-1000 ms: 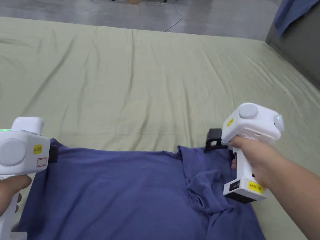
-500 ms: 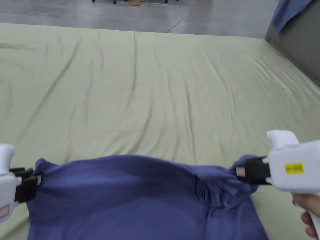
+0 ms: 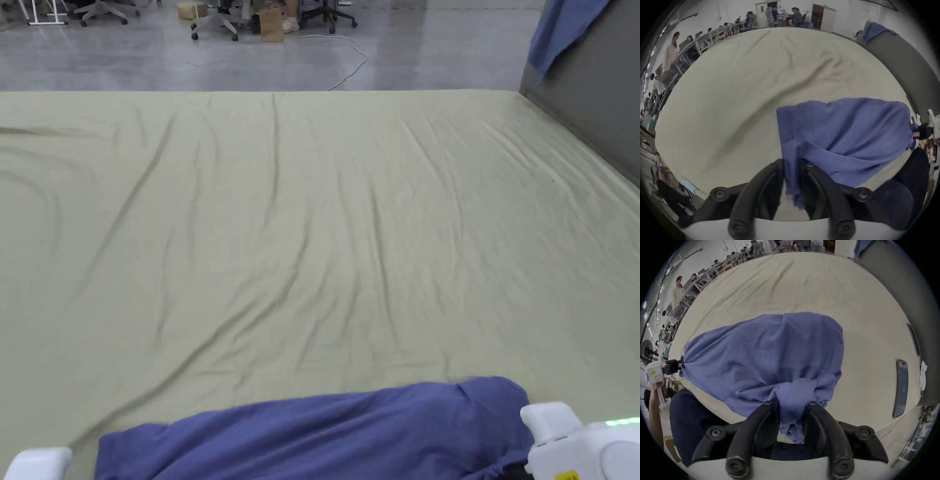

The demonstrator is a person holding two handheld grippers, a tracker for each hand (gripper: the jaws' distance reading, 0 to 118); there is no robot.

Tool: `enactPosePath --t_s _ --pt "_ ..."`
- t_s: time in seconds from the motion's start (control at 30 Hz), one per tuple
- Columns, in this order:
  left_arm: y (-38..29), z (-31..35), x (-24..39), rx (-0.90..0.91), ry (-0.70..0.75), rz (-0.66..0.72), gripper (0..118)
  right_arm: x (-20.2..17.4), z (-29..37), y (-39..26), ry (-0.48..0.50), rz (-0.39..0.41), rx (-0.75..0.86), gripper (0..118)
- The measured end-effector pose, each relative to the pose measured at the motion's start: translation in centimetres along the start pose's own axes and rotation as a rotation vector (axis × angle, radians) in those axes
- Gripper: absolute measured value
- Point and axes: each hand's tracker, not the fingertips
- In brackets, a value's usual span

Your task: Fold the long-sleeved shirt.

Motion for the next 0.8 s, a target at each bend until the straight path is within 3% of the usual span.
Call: enactPosePath --t_s 0.03,0.1,0.13,0.2,0.23,0.3,0.4,0.43,0.47,0.5,0.53,0.57,0.67,0.7,0.77,0.8 --pt "0.4 -0.5 -0.2 0.0 0.011 0.012 51 0.0 -0.2 0.4 -0.004 -0.002 -0.008 35" --pt "1.4 -0.1 0.1 -0.011 0.11 0.03 64 0.4 -0.6 1.0 0.03 -0.017 -0.03 42" --pt "1.7 0.7 0.1 -0.006 0.151 0.054 90 0.3 0.3 0.8 0.061 -0.04 -0.012 55" --pt "1.5 3.8 -0.3 0.098 0.05 0.149 109 0.0 2.5 0.4 0.01 -0.067 0.03 73" --pt "1.4 5.7 -0.3 0.155 -0.016 0.197 109 -0.4 4.0 -0.1 -0.071 -0.054 0.082 85" --pt "0.4 9.4 0.0 0.243 -0.094 0.274 109 -1.4 7.2 -1.6 -0.183 0.003 0.225 89" --pt "-1.3 12.1 0.9 0.251 -0.171 0.281 108 -2.4 9.9 -3.3 -0.176 0.005 0.336 89" --pt "-1.9 12.1 1.3 0.188 -0.205 0.246 101 -2.6 10.3 -3.8 -0.139 -0.02 0.343 89" --pt "-2.6 12.2 1.9 0.178 -0.209 0.22 79 -2.7 10.4 -4.2 -0.085 -0.037 0.335 89" --pt "-3.2 12.2 2.5 0.183 -0.209 0.198 36 -2.8 10.3 -4.6 -0.021 -0.061 0.336 83" --pt "-3.7 11.9 3.2 0.176 -0.183 0.165 0 -3.1 10.2 -5.2 0.067 -0.085 0.367 47" --pt "-4.1 11.3 3.6 0.162 -0.18 0.157 0 -3.2 10.0 -5.7 0.138 -0.099 0.386 4" --pt "-4.1 10.7 3.3 0.168 -0.185 0.187 0 -3.9 8.7 -5.7 0.208 -0.132 0.342 0" --pt "-3.7 10.4 2.6 0.205 -0.213 0.225 9 -4.0 8.4 -5.6 0.234 -0.105 0.34 0" --pt "-2.3 9.3 0.1 0.224 -0.253 0.302 102 -4.2 8.4 -5.2 0.302 -0.082 0.34 0" --pt "-1.6 8.2 -1.1 0.203 -0.266 0.329 118 -4.6 8.3 -4.8 0.348 -0.07 0.344 0"
